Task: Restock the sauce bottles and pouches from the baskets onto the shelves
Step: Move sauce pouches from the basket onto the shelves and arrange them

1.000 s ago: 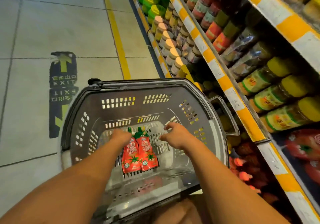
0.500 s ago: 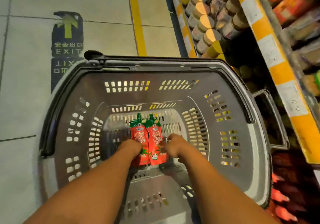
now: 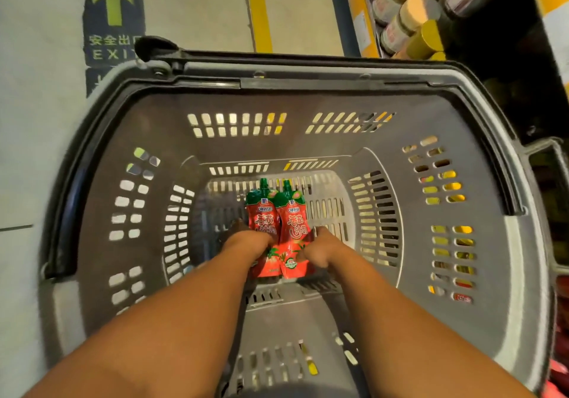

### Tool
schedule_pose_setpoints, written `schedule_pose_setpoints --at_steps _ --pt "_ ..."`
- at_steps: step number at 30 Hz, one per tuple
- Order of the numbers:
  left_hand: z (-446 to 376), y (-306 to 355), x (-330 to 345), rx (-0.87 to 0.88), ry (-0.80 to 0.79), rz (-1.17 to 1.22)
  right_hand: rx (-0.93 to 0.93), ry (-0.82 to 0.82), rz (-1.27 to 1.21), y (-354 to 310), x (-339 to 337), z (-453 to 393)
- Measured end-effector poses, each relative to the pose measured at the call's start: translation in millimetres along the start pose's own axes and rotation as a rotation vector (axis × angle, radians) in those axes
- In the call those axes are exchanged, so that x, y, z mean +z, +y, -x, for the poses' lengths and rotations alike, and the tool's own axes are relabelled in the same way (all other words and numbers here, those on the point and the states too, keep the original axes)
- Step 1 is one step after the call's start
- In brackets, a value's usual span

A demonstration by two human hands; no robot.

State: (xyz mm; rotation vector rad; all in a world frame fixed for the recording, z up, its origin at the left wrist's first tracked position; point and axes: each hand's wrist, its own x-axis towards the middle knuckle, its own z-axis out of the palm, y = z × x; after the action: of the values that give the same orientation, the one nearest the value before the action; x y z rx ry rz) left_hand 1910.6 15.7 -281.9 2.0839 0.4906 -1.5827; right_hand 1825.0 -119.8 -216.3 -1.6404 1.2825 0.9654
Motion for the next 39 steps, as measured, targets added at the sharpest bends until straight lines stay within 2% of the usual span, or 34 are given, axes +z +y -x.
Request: schedule_pose_setpoints --at_steps 8,15,18,24,32,36,39 --pt "-6.8 2.3 2.3 0.062 0.003 -0.080 0.077 -0.107 -0.082 6.8 -4.7 -1.1" --pt "-9.8 3.7 1.3 0.135 0.040 -0.114 -0.025 0.020 -0.026 2.8 6.8 -1.8" --pt "-10.1 1.1 0.4 0.166 0.073 -0.128 -0.009 0.074 -0.085 -1.3 3.2 -1.5" --pt "-14.5 -0.5 3.2 0.170 0.043 -0.205 0.023 0.113 -0.141 -5.4 -20.6 9.9" --pt "-5.7 4.7 -2.5 0.216 0.056 -0.179 -0.080 0.066 -0.033 -11.9 -61.6 70.4" --pt "11.3 0.3 -6.5 0.337 0.194 -0.277 -0.130 0.050 -0.012 -16.3 -73.9 111.9" --pt "29.0 -1.6 -8.3 0.359 0.243 -0.243 -0.183 0.086 -0.045 -14.8 -81.6 141.7"
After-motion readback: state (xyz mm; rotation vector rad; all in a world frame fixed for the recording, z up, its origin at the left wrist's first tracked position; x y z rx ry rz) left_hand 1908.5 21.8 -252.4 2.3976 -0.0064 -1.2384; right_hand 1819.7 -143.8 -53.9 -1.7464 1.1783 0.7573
